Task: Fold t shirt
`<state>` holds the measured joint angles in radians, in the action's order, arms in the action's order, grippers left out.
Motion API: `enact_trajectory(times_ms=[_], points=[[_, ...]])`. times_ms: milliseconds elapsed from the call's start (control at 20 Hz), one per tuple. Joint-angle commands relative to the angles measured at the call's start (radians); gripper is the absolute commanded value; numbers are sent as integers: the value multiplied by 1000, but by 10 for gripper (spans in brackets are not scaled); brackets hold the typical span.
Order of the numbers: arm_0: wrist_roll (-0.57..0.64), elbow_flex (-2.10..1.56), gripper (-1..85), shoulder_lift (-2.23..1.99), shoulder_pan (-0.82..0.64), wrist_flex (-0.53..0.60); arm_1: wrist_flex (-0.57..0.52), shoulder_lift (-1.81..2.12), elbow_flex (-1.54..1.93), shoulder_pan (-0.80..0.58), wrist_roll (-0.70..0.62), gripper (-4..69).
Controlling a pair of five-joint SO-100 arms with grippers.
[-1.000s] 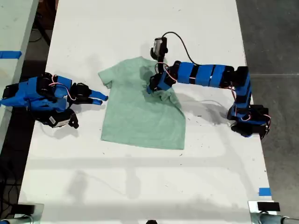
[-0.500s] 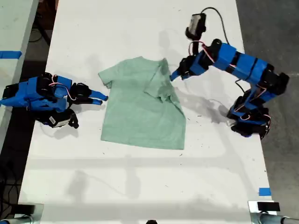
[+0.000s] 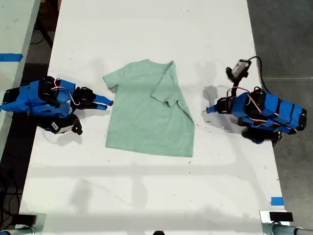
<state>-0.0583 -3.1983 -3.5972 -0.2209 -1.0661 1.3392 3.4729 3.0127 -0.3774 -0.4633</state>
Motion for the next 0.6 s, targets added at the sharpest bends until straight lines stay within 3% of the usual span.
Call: enact_trajectory(times_ms=[0,550], points=[[-18,-11,150,-6,-11,-2,8,38,23,-11,54,12],[-18,-11,150,-6,-12,-2,20,38,29,-6,98,12]])
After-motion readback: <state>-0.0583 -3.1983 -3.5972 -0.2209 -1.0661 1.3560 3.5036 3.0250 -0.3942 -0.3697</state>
